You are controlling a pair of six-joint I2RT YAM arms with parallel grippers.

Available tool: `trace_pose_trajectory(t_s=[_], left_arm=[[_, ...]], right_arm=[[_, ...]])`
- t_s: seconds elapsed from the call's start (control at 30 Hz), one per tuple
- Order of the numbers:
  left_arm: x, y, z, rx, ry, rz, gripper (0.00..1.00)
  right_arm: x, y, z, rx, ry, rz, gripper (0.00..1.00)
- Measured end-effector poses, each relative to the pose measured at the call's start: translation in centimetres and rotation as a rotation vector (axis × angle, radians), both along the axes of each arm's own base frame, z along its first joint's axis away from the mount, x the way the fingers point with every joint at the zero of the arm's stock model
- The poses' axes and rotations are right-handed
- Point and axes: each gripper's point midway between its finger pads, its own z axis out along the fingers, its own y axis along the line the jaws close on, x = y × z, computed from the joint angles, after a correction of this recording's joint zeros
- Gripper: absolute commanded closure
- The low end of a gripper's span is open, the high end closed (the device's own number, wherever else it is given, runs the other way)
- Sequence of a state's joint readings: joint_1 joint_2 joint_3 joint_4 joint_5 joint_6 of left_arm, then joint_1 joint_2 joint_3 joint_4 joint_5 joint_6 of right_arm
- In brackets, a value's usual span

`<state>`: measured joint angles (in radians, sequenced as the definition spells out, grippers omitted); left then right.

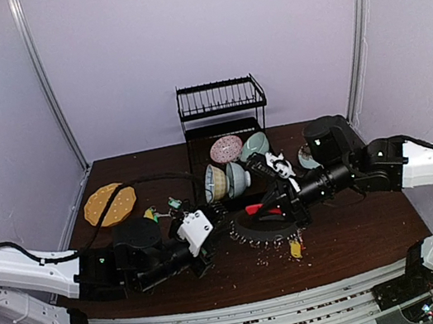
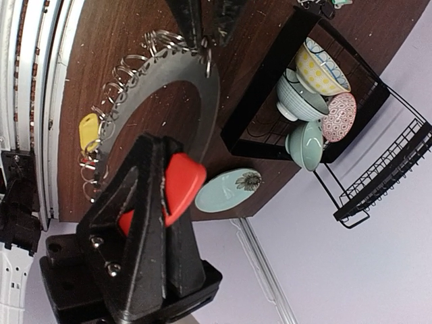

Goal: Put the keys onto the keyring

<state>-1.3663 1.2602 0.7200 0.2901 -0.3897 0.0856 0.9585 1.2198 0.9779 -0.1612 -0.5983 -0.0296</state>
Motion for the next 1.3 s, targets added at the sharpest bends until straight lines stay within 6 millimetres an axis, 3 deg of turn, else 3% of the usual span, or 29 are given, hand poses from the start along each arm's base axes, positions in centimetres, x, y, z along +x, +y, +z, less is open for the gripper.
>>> trace_pose_trajectory(t_s=[0.17,0.9,1.3], left_arm=[[-0.2,-0.1,0.2,-0.004,-0.003,-0.012,1.00],[-0.1,0.5,0.9,-0.019,-0.035,-0.005,1.00],[-1.9,0.7,0.3,-0.022,-0.077,-0.119,1.00]], right_arm=[[0.0,0.0,0.2,0.007,-0.005,-0.001,1.00],[-0.2,0.1,0.2,0.020,-0.004,0.010,1.00],[-1.2,0.2,-0.6,0.027,0.034,0.062,1.00]])
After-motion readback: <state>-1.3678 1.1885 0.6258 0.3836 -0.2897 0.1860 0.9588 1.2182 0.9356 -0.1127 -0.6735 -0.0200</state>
